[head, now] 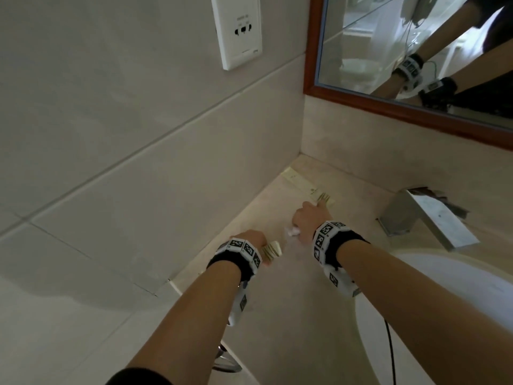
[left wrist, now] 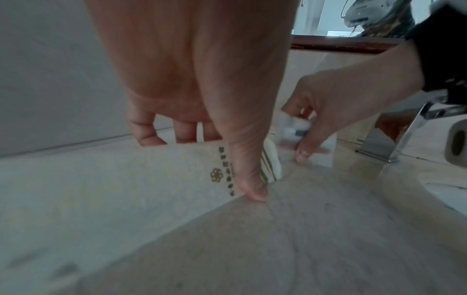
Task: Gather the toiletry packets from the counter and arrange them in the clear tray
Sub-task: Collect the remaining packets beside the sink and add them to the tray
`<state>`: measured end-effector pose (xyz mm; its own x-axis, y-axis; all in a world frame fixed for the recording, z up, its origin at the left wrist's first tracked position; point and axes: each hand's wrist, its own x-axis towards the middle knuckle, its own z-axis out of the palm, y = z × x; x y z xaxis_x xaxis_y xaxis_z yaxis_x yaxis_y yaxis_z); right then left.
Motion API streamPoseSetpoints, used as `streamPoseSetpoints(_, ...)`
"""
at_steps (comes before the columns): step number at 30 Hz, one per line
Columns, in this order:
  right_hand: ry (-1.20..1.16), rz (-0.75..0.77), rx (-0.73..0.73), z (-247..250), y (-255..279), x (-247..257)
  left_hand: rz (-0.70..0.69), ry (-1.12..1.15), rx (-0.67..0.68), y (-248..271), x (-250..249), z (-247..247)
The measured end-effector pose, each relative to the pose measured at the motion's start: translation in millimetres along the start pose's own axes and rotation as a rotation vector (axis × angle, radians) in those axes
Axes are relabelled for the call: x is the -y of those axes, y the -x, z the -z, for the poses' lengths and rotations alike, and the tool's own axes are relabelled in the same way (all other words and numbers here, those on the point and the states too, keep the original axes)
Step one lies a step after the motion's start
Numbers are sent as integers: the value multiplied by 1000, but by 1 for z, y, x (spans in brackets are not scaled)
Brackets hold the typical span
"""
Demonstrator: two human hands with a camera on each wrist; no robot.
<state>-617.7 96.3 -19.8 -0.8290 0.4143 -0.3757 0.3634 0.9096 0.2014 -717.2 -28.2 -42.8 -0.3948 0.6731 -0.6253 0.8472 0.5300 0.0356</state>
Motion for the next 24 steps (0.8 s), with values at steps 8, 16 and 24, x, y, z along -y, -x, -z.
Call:
streamPoseSetpoints(8, -745, -167, -166, -13, 64, -31, -20, 230, -208, 36, -51, 3)
streamPoseSetpoints(16, -957, -321, -477, -17, 198, -78, -128, 218, -261, 82, -172, 0)
streamPoseSetpoints(24, -1057, -536, -718, -90, 343, -172, -482, -62, -233, 125, -331, -25)
